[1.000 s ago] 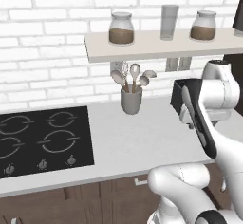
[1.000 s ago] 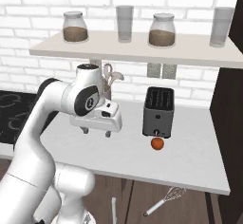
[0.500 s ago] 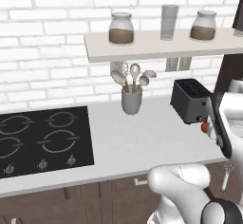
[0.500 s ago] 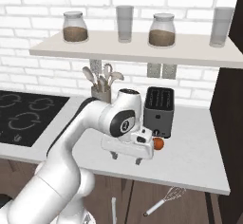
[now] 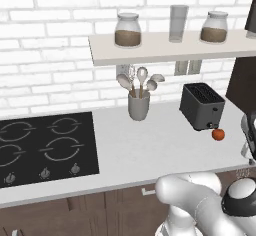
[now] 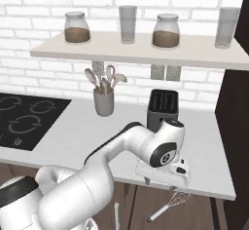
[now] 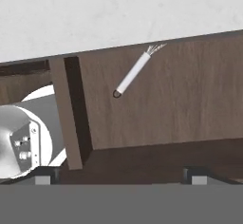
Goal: Pick the whisk from the drawer and place it on the counter.
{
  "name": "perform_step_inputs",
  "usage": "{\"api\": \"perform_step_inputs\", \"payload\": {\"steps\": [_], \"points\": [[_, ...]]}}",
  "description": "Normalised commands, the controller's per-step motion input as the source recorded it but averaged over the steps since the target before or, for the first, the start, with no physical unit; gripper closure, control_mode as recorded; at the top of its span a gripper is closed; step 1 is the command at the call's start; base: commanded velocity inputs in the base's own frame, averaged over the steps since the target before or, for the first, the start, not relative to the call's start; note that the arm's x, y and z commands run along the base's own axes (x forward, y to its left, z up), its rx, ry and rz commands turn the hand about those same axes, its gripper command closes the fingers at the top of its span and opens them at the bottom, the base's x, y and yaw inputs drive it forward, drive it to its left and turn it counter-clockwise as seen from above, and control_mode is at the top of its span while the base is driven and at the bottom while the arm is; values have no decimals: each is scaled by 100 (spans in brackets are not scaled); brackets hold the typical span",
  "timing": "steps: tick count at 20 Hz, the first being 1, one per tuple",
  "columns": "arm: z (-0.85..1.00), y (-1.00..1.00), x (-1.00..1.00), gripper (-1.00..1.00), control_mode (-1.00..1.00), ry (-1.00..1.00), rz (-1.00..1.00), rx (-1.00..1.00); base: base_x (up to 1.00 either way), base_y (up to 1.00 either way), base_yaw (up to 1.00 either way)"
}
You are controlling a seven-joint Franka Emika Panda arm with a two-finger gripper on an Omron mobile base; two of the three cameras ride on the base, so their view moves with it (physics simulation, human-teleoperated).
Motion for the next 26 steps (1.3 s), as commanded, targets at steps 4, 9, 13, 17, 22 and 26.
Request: {"api": "perform_step_inputs", "payload": {"steps": [4, 9, 13, 17, 22, 26], "points": [[-58, -62, 0, -100, -100, 0, 0, 7, 0, 0, 0], [-83, -27, 0, -100, -100, 0, 0, 0, 0, 0, 0], [-95, -28, 0, -100, -100, 0, 0, 0, 0, 0, 0], [-71, -49, 0, -100, -100, 0, 0, 5, 0, 0, 0], [-56, -41, 0, -100, -100, 1, 0, 8, 0, 0, 0], [-62, -20, -5, -100, -100, 3, 0, 3, 0, 0, 0]]}}
